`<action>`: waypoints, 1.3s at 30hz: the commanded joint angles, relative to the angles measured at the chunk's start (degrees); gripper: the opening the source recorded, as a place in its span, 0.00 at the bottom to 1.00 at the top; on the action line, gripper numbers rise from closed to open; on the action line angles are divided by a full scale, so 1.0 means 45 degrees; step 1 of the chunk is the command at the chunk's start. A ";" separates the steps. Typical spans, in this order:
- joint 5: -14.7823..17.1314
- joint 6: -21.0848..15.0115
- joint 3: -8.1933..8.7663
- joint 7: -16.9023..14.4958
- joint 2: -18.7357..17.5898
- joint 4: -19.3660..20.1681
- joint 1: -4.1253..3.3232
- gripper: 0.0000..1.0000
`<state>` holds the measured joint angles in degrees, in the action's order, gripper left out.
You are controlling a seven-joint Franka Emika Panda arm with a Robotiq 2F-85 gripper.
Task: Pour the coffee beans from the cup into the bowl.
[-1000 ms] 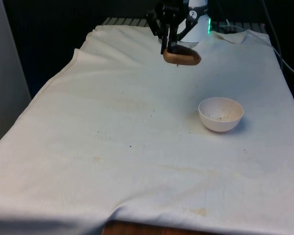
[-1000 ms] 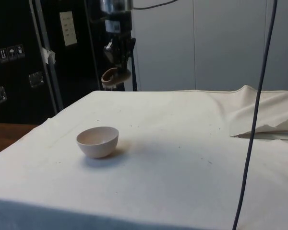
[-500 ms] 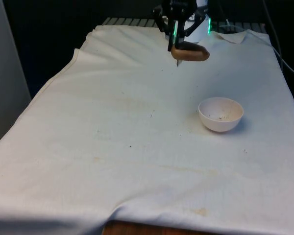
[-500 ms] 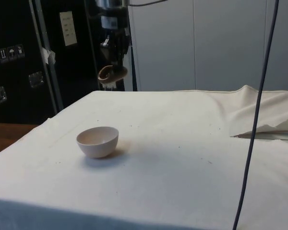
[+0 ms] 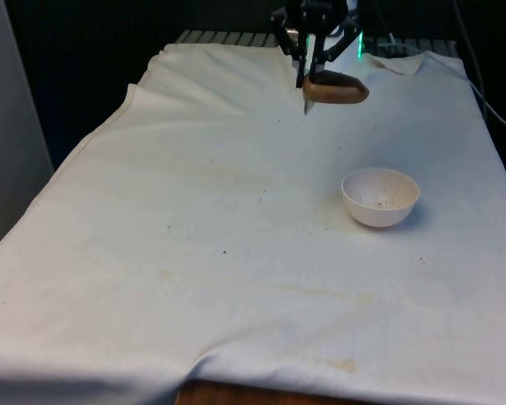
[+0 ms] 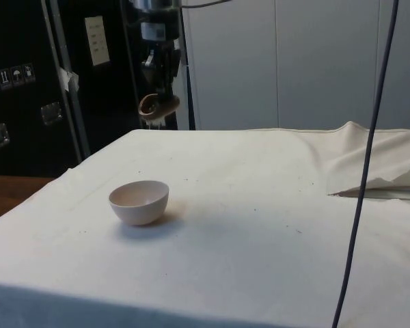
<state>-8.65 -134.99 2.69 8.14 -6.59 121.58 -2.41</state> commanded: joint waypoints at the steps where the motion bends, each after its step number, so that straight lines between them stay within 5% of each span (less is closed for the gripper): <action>1: -0.0076 -0.0013 -0.0025 0.0000 -0.0025 0.0000 0.0000 0.00; 7: -0.0802 0.0025 -0.0178 0.0344 -0.0357 -0.0318 -0.0064 0.00; 19: -0.0713 0.0484 -0.0509 0.0344 -0.1502 -0.1821 -0.0013 0.00; 23: -0.1120 0.0598 -0.0573 0.0738 -0.1681 -0.1935 -0.0140 0.00; 29: -0.1783 0.0560 -0.0840 0.1108 -0.1783 -0.1910 -0.0051 0.00; 39: -0.3183 0.0649 -0.0968 0.1757 -0.1961 -0.1935 -0.0153 0.00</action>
<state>-22.35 -132.35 -1.89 15.47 -15.41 112.99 -2.75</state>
